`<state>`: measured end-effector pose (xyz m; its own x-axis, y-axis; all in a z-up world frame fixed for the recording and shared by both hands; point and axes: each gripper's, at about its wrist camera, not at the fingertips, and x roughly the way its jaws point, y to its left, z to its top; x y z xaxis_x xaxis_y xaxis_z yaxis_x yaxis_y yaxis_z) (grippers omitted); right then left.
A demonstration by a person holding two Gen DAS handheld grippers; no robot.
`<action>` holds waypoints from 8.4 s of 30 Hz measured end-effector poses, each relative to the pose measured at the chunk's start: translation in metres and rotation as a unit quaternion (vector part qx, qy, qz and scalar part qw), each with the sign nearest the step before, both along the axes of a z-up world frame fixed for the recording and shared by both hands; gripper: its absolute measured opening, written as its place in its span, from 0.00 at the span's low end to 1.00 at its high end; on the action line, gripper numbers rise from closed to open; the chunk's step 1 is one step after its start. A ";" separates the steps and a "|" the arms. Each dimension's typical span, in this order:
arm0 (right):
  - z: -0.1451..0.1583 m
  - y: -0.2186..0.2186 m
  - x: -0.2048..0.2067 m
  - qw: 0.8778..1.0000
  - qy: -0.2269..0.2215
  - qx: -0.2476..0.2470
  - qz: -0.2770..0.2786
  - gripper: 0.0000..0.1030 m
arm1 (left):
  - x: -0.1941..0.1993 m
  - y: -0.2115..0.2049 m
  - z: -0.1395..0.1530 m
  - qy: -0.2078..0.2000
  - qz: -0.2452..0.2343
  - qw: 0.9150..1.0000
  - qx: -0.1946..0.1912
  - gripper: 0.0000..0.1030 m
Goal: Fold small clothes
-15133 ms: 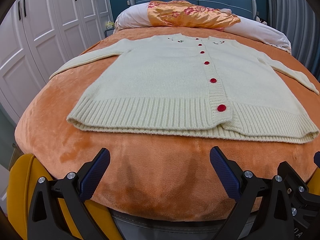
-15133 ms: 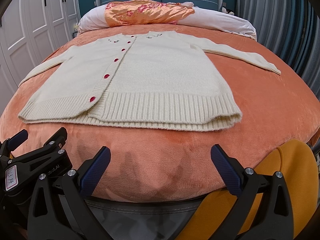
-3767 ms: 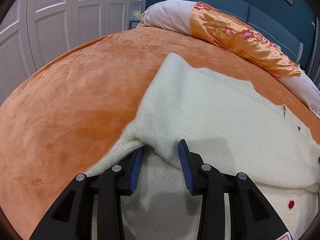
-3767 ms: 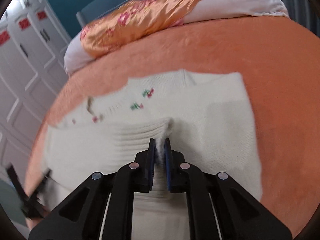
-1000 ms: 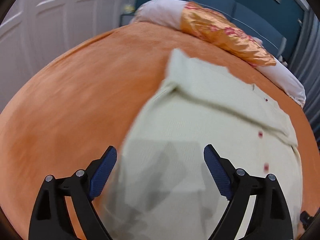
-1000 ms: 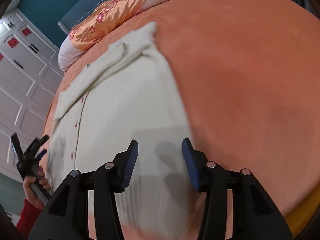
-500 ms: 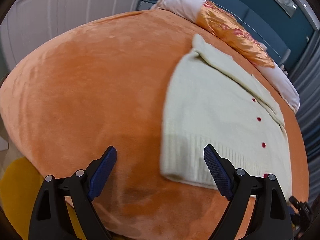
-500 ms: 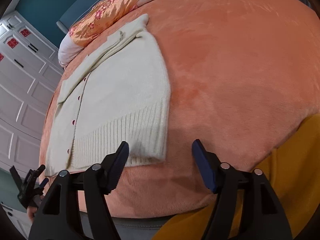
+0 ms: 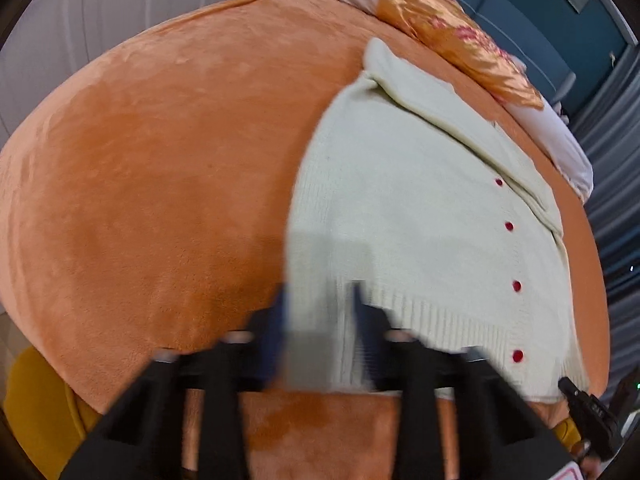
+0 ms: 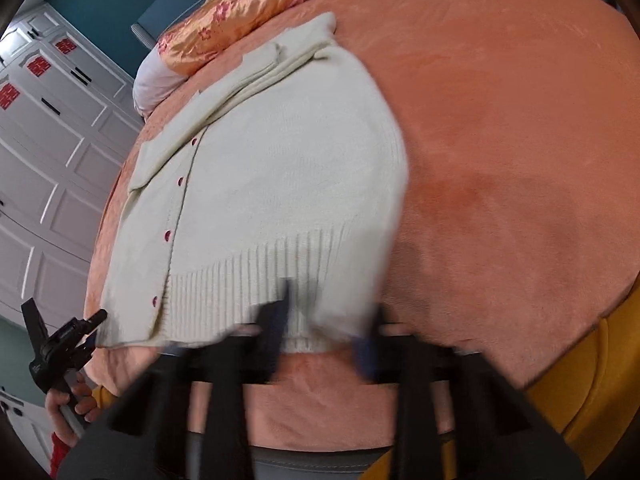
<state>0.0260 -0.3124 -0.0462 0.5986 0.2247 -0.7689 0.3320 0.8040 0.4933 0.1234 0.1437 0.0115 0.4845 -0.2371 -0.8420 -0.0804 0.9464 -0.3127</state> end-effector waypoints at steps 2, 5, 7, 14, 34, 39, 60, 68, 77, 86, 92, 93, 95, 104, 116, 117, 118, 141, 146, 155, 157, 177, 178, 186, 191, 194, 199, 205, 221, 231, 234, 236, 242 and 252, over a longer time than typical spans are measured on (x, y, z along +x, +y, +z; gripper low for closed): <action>0.010 -0.001 -0.004 1.000 -0.015 -0.003 -0.003 0.06 | -0.005 -0.002 0.010 -0.009 -0.007 1.000 -0.004 0.08; 0.031 0.002 -0.011 0.999 -0.025 -0.025 0.009 0.05 | -0.015 -0.003 0.030 -0.023 -0.014 1.000 -0.009 0.07; 0.043 0.005 -0.019 0.998 -0.025 -0.046 0.024 0.05 | -0.023 -0.002 0.039 -0.029 -0.020 0.999 -0.009 0.06; 0.038 -0.005 -0.061 0.995 0.006 -0.083 0.056 0.00 | -0.066 0.000 0.040 -0.012 -0.070 0.997 0.038 0.00; -0.002 -0.007 -0.004 1.000 0.005 -0.001 -0.020 0.71 | -0.002 -0.011 -0.014 0.011 0.025 1.000 -0.008 0.73; -0.002 0.001 0.021 0.999 0.010 0.032 -0.012 0.41 | 0.011 -0.027 -0.010 0.018 -0.010 1.000 -0.011 0.35; 0.073 0.019 -0.155 0.984 0.028 -0.091 0.152 0.05 | -0.181 -0.010 0.056 0.064 -0.225 0.971 0.045 0.05; 0.100 0.024 -0.221 0.980 0.022 -0.092 0.174 0.05 | -0.254 -0.017 0.094 0.044 -0.243 0.968 0.044 0.06; 0.154 -0.002 -0.134 0.976 -0.124 -0.141 0.110 0.05 | -0.159 -0.026 0.152 -0.098 -0.175 0.979 0.042 0.06; 0.083 -0.016 0.003 0.992 -0.103 -0.065 -0.021 0.06 | -0.009 -0.041 0.060 -0.060 -0.037 0.997 0.043 0.07; 0.058 -0.033 0.025 0.994 -0.100 0.014 -0.052 0.06 | 0.012 -0.017 0.017 -0.025 0.010 1.000 -0.006 0.07; 0.059 -0.033 0.030 0.994 -0.097 0.008 -0.046 0.06 | 0.014 -0.014 0.016 -0.024 0.015 0.999 -0.016 0.07; 0.058 -0.034 0.042 0.995 -0.088 -0.005 -0.038 0.06 | 0.026 -0.012 0.016 -0.020 0.019 0.999 -0.028 0.07; 0.038 -0.053 0.056 0.992 -0.072 0.031 -0.095 0.33 | 0.052 -0.010 0.006 0.008 0.070 0.995 -0.074 0.16; 0.060 0.010 -0.015 0.990 -0.098 -0.095 0.032 0.68 | -0.031 -0.012 0.081 -0.156 0.032 0.987 0.039 0.48; 0.056 0.025 -0.016 0.989 -0.096 -0.099 0.050 0.68 | -0.028 -0.009 0.081 -0.153 0.034 0.987 0.039 0.48; 0.050 0.039 -0.017 0.988 -0.093 -0.103 0.068 0.67 | -0.025 -0.008 0.082 -0.144 0.026 0.989 0.032 0.48; -0.003 0.164 -0.016 0.952 0.012 -0.167 0.254 0.35 | -0.086 -0.101 -0.015 -0.033 -0.135 0.983 0.116 0.51; 0.010 0.146 -0.026 0.969 -0.017 -0.125 0.213 0.35 | -0.088 -0.107 -0.007 -0.038 -0.127 0.983 0.124 0.53; 0.059 0.034 -0.004 0.986 -0.064 -0.145 0.041 0.47 | -0.037 -0.056 0.047 -0.082 -0.051 0.993 0.069 0.65; 0.067 0.007 0.012 0.985 -0.071 -0.158 0.008 0.63 | -0.012 -0.047 0.053 -0.082 -0.046 0.995 0.047 0.71; 0.093 -0.063 0.102 0.989 -0.139 -0.040 -0.020 0.08 | 0.101 -0.042 0.055 -0.064 -0.050 0.997 -0.019 0.07; 0.107 -0.065 0.098 0.985 -0.163 -0.044 -0.025 0.08 | 0.101 -0.041 0.067 -0.080 -0.051 0.995 -0.022 0.07; 0.043 -0.086 0.135 0.993 -0.057 -0.097 -0.044 0.08 | 0.147 -0.052 0.032 -0.048 -0.039 0.998 0.029 0.07; 0.000 -0.088 0.137 0.994 -0.005 -0.098 -0.040 0.09 | 0.144 -0.050 -0.020 -0.019 -0.019 0.998 0.055 0.16; 0.014 -0.088 0.133 0.994 0.003 -0.098 -0.044 0.14 | 0.140 -0.049 -0.012 -0.021 -0.007 0.998 0.062 0.28; 0.066 -0.043 0.088 0.985 -0.085 -0.143 -0.054 0.15 | 0.098 -0.051 0.040 -0.078 -0.005 0.989 0.125 0.33; 0.064 0.151 0.037 0.948 -0.115 -0.180 0.236 0.15 | 0.017 -0.111 0.051 -0.081 -0.119 0.985 0.099 0.33; -0.008 0.028 -0.040 0.998 0.021 0.004 0.058 0.00 | -0.060 -0.098 -0.008 -0.021 -0.112 0.986 0.121 0.35; 0.026 0.092 -0.038 0.992 -0.016 -0.058 0.114 0.07 | -0.066 -0.103 -0.011 -0.038 -0.108 0.982 0.150 0.36; 0.032 0.102 -0.026 0.990 -0.015 -0.066 0.124 0.07 | -0.066 -0.104 -0.012 -0.041 -0.109 0.981 0.153 0.36; 0.034 0.110 -0.019 0.990 -0.017 -0.057 0.128 0.07 | -0.067 -0.103 -0.012 -0.043 -0.109 0.982 0.150 0.36; 0.036 0.136 0.001 0.986 -0.005 -0.073 0.152 0.11 | -0.067 -0.101 -0.014 -0.046 -0.109 0.983 0.143 0.36; 0.006 0.152 0.013 0.982 0.043 -0.079 0.167 0.15 | -0.068 -0.101 -0.015 -0.052 -0.109 0.983 0.140 0.37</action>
